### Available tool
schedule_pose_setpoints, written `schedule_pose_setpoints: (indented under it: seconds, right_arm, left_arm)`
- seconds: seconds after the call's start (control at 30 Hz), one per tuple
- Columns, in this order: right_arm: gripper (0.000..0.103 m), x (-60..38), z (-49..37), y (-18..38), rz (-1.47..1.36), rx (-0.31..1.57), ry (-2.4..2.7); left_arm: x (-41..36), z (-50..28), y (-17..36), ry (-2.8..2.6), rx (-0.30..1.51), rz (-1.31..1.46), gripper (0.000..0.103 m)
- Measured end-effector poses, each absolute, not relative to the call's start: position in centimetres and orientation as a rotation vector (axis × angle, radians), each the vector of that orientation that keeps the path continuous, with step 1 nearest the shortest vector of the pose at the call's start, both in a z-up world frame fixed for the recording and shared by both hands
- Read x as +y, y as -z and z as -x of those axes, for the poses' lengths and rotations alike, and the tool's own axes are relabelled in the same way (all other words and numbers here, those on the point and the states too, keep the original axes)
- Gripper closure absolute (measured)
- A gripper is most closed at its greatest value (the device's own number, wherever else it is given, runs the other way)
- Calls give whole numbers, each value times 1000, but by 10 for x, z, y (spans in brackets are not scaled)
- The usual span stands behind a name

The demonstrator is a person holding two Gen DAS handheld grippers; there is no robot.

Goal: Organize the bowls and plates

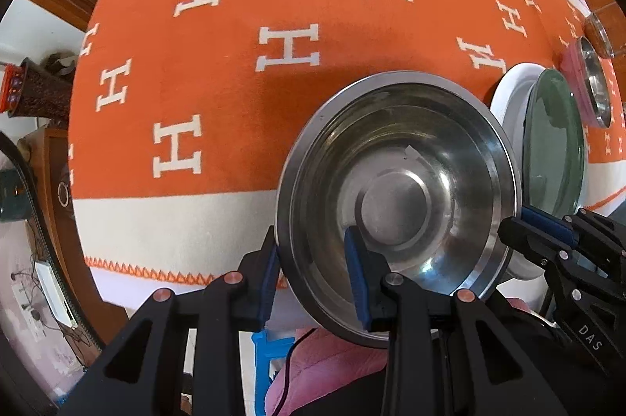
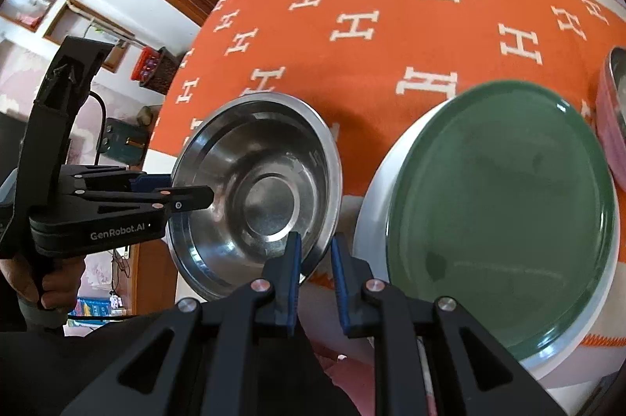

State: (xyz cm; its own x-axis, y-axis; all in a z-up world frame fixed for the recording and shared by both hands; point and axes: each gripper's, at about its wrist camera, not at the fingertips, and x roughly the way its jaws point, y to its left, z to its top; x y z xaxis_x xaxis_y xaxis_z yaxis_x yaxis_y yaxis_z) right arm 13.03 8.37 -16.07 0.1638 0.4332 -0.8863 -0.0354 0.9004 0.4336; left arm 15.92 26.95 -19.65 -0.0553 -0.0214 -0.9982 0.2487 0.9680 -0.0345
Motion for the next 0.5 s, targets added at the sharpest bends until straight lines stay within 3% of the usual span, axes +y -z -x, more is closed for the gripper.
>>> schedule_pose_setpoints:
  seconds: [0.33, 0.5]
  right_arm:
    - [85, 85, -132, 163, -359, 1382, -330]
    - [74, 82, -130, 155, -352, 1356, -365]
  left_arm:
    - [267, -162, 203, 230, 1625, -204, 67]
    - [265, -163, 190, 213, 1591, -183, 65]
